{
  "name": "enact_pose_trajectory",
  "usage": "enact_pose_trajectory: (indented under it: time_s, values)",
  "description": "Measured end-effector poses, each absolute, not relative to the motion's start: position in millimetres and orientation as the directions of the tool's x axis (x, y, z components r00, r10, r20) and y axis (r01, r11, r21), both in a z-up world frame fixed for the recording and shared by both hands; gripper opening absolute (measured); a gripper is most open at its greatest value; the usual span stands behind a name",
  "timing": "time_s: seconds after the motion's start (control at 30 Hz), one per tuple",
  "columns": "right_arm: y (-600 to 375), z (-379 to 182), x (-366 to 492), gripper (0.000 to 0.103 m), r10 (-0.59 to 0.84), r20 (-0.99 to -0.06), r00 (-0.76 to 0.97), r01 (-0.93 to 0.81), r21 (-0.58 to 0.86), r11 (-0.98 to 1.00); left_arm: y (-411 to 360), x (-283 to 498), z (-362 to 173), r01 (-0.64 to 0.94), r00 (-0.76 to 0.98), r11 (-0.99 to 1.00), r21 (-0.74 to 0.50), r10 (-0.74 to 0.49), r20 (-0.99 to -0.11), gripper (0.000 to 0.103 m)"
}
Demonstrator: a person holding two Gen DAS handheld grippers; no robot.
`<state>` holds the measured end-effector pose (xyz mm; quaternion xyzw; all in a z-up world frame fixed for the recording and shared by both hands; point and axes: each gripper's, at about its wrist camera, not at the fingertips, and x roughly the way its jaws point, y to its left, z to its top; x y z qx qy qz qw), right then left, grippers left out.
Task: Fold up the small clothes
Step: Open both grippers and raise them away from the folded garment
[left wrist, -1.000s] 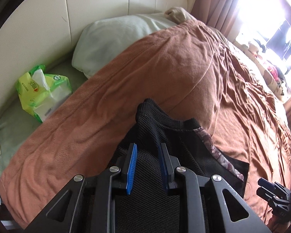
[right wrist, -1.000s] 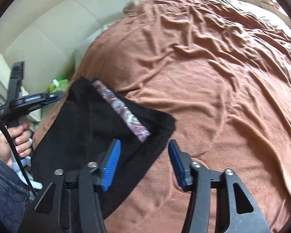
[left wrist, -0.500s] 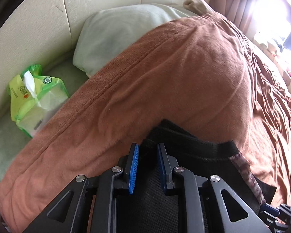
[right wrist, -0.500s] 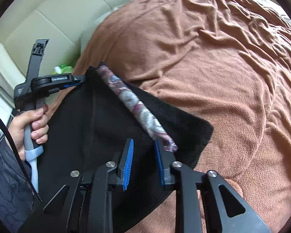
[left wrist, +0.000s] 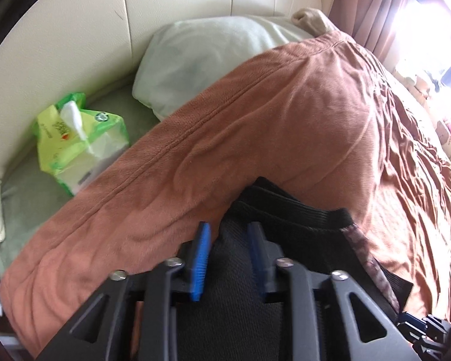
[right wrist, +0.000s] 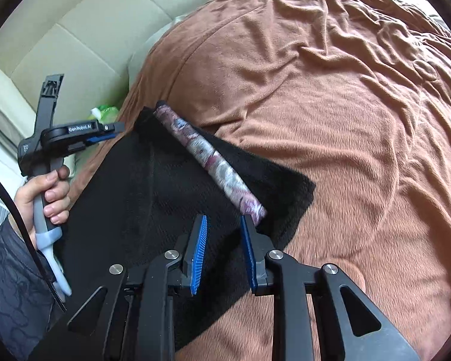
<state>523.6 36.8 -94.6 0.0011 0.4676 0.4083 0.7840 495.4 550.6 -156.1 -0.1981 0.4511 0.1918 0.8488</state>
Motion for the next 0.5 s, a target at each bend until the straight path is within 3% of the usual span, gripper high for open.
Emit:
enact_pose_trajectory:
  time_s: [0.03,0.1,0.17,0.23,0.43,0.5]
  values:
    - [34.6,-90.9,520.9,0.025,0.631,-0.74,0.235,-0.641,0.37,0.673,548.0,492.6,-152.9,-0.504,0.52,0.847,-0.165,0.145,-0.842,0.054]
    - [26.8,-81.2,514.6,0.039,0.617,-0.747,0.248,-0.642,0.35,0.682,539.7,484.5,-141.6,-0.507,0.524,0.85,-0.146,0.169,-0.835,0.059]
    - [17.9,-70.3,509.1,0.066,0.611,-0.748,0.259,-0.637,0.343,0.69,531.8,478.6,-130.6,-0.505,0.538,0.851,-0.144,0.181,-0.823,0.064]
    - [3.9,-55.3,501.9,0.075,0.607,-0.742,0.286,-0.632,0.33,0.701,523.3,469.7,-118.6,-0.502,0.559,0.848,-0.172,0.166,-0.813,0.081]
    - [-35.0,-12.5,478.4,0.1,0.585,-0.743,0.323,-0.62,0.301,0.725,493.1,444.5,-80.2,-0.498,0.594,0.845,-0.193,0.17,-0.786,0.093]
    - [-50.6,5.3,467.2,0.103,0.585,-0.735,0.344,-0.615,0.294,0.731,479.4,436.3,-66.9,-0.491,0.606,0.852,-0.183,0.184,-0.774,0.099]
